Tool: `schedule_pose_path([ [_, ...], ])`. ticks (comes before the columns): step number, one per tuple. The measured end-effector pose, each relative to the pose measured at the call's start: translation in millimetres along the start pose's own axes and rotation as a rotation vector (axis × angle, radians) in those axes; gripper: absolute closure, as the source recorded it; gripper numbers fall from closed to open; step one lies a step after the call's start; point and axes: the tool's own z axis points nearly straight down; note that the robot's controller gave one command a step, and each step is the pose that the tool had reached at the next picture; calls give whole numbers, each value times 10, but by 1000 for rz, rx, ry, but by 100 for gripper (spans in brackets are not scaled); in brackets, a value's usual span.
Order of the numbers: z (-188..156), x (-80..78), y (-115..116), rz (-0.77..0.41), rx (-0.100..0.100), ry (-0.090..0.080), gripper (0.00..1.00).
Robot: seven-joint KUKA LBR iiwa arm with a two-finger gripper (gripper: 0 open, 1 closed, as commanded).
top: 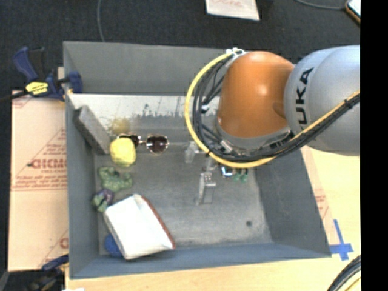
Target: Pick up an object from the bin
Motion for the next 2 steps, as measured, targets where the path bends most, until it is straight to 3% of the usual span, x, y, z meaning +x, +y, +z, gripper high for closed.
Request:
schedule_pose_path([
  [1, -36, -7, -4, 3, -1, -6, 0],
  [2, 1103, 28, 514, 225, -3, -9, 0],
])
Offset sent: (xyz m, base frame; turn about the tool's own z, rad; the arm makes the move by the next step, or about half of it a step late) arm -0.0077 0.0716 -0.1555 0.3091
